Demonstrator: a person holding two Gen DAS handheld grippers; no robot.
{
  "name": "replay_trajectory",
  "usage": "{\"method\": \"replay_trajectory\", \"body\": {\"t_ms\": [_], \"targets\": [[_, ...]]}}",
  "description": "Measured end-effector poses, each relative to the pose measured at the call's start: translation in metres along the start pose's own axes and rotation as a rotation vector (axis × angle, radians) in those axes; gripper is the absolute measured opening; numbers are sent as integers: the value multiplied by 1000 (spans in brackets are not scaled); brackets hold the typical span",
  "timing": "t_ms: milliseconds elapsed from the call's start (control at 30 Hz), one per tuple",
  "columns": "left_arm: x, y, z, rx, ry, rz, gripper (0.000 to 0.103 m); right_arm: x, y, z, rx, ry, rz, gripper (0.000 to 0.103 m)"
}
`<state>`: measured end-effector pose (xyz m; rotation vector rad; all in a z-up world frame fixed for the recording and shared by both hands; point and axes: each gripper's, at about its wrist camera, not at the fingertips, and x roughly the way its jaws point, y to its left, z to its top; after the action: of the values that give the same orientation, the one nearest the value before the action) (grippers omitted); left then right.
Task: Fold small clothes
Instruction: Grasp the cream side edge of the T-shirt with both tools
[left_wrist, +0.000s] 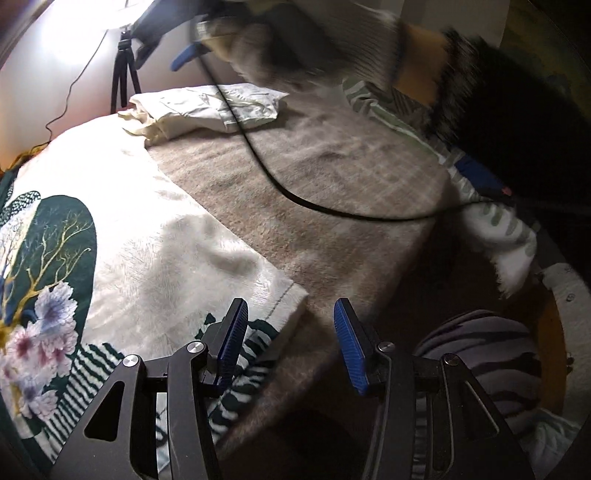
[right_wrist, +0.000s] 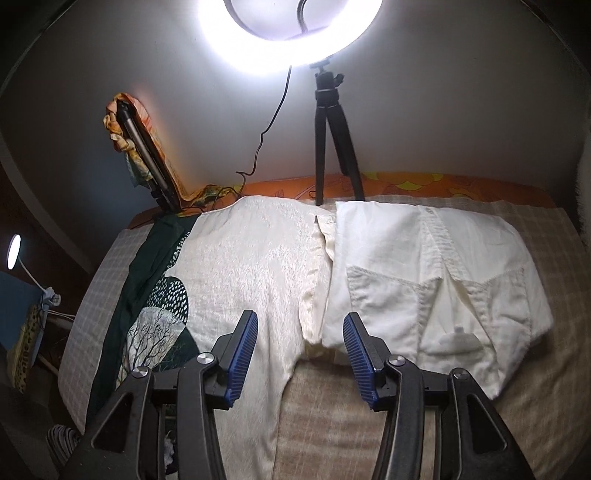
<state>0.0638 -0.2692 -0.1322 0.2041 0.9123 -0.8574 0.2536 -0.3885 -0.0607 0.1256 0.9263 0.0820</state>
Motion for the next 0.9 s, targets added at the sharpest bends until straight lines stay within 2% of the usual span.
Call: {"method": "replay_trajectory", "body": {"t_ms": [100, 133, 233, 300, 367, 467, 667, 767, 800, 867, 900], "targets": [[8, 2, -2, 1, 22, 15, 46, 30, 9, 17, -27, 26, -5, 51], [8, 2, -3, 6, 6, 16, 44, 38, 12, 21, -33, 31, -8, 51], [9, 3, -4, 27, -8, 36, 27, 68, 17, 38, -50, 57, -24, 51], [9, 7, -4, 19, -16, 24, 11, 90, 18, 50, -47, 77, -38, 51], [10, 12, -3, 1, -23, 4, 8, 106, 18, 60, -45, 86, -53, 51], [9, 19, -2, -20, -31, -24, 5, 127, 17, 71, -44, 100, -66, 61], [7, 27, -1, -77, -32, -83, 4, 166, 10, 80, -84, 150, -182, 62], [5, 30, -1, -99, -28, -111, 3, 181, 5, 78, -80, 187, -221, 52], [3, 30, -1, -107, -30, -121, 3, 184, 5, 78, -79, 197, -235, 45], [3, 29, -1, -113, -32, -135, 3, 185, 5, 78, -88, 191, -251, 40], [2, 28, -1, -113, -35, -137, 3, 184, 5, 79, -91, 189, -253, 32]]}}
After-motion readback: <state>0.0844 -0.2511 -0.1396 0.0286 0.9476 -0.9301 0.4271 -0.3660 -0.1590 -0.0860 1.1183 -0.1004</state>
